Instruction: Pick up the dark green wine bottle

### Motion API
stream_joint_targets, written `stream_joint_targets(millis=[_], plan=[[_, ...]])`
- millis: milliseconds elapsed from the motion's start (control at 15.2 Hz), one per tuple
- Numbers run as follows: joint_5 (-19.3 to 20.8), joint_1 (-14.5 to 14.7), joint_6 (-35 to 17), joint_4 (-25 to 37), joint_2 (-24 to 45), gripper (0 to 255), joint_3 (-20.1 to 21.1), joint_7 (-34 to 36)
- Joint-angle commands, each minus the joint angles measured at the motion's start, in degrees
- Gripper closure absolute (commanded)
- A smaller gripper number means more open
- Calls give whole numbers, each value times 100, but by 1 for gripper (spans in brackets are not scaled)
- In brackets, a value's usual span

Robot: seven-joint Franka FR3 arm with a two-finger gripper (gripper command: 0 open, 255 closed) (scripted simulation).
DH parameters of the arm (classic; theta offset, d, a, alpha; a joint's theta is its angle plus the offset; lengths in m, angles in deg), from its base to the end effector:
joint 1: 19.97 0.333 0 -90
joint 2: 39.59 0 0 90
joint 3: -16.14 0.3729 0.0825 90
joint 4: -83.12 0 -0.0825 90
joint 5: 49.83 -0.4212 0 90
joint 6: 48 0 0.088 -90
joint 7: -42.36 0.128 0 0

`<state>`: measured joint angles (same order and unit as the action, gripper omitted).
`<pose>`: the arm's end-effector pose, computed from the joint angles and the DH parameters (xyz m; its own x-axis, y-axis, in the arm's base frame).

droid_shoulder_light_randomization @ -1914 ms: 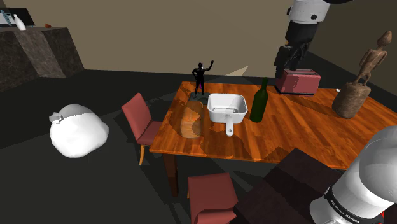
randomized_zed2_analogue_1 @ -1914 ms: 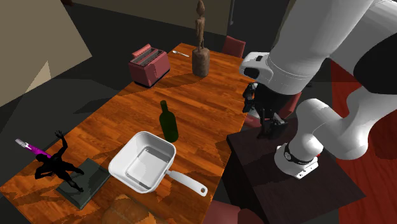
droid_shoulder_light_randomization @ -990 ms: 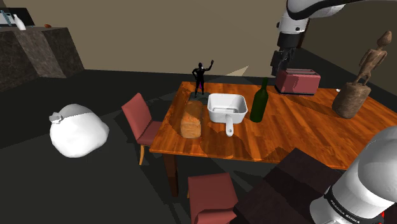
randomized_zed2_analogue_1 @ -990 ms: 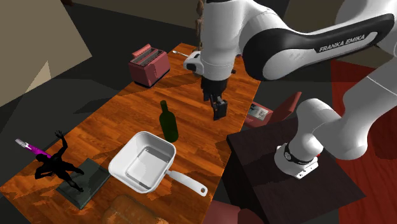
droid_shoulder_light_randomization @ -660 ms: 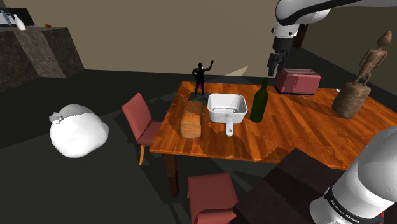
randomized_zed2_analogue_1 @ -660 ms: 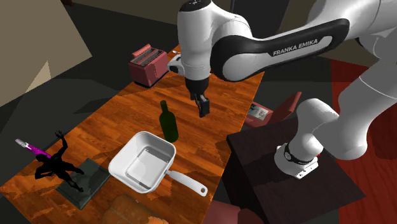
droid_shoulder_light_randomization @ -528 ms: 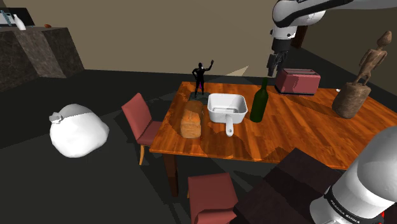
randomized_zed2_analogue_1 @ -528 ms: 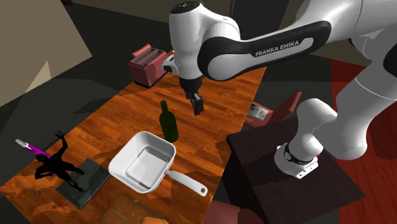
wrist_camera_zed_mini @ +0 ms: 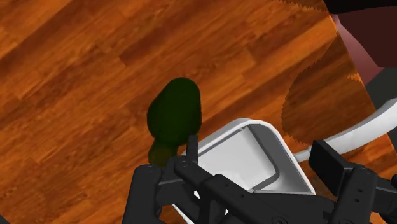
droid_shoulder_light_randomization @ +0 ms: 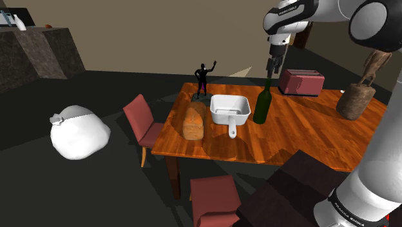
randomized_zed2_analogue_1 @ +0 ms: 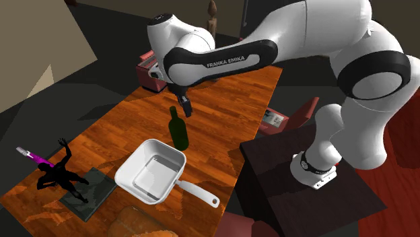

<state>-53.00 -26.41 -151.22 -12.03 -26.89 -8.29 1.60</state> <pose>0.5830 -0.3163 0.5051 0.9839 0.1640 -0.0706 0.1636 -0.9865 -0.0106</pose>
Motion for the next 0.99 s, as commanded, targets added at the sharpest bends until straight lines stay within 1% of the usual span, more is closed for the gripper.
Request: stream_joint_targets(millis=[0,198,396,924], plan=[[-194,-175,96,509,517,0,-15,-286],[-467,-501,358,1473,1360,0,31,-625],[-685,-861,718,2587,2219,0,120,-862],[-711,-816,171,2091,2279,0,151,-879]])
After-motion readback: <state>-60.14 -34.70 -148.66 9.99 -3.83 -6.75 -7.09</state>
